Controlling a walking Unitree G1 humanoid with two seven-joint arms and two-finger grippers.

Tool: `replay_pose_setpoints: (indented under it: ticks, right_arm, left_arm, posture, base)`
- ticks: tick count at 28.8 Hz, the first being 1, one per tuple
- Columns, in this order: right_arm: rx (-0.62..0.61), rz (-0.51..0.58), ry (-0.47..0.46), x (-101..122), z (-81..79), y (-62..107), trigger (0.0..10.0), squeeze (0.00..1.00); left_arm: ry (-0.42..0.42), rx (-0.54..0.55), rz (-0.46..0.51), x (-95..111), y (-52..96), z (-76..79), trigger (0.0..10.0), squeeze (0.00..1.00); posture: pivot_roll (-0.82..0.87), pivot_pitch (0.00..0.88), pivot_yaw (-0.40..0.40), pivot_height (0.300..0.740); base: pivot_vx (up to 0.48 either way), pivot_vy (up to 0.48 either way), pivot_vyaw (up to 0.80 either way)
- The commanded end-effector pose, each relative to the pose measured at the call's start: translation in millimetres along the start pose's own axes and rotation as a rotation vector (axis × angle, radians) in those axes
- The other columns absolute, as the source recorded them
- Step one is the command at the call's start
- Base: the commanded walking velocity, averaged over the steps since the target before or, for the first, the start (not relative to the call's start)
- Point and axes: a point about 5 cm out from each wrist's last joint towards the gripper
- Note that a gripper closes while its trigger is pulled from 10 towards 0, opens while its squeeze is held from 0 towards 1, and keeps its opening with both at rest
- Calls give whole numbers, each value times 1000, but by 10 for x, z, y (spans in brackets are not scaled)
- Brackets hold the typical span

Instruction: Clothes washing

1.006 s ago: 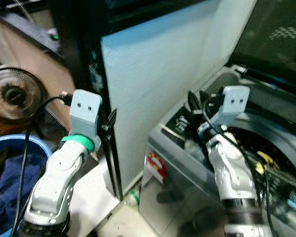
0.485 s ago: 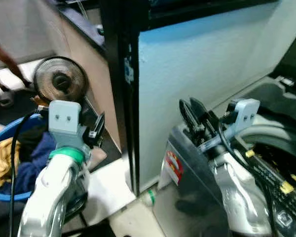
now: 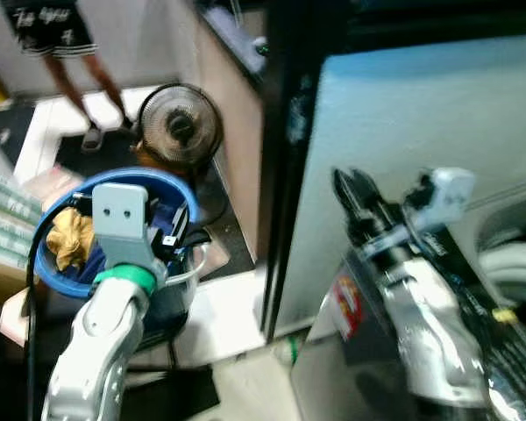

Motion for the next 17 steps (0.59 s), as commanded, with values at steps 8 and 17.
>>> replay_pose_setpoints:
  ticks: [8, 17]
  right_arm:
    - [43, 20, 11, 59, -43, -72, 10000, 0]
    - [79, -4, 15, 37, -34, -140, 10000, 0]
  left_arm:
    - [-4, 3, 20, 31, -12, -10, 10000, 0]
    - [21, -28, 23, 42, 12, 58, 10000, 0]
  posture:
    - [123, 13, 3, 740]
    - [131, 18, 1, 740]
  base:
    - [0, 0, 800]
    - [0, 267, 144]
Point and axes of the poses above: a point about 5 cm out from each wrist's last joint towards the gripper, its own y axis pointing back from the gripper into the wrist, its own x axis along the axis of the wrist's last joint, z = x × y, and after that the axes turned 8 degrees about y, right-handed
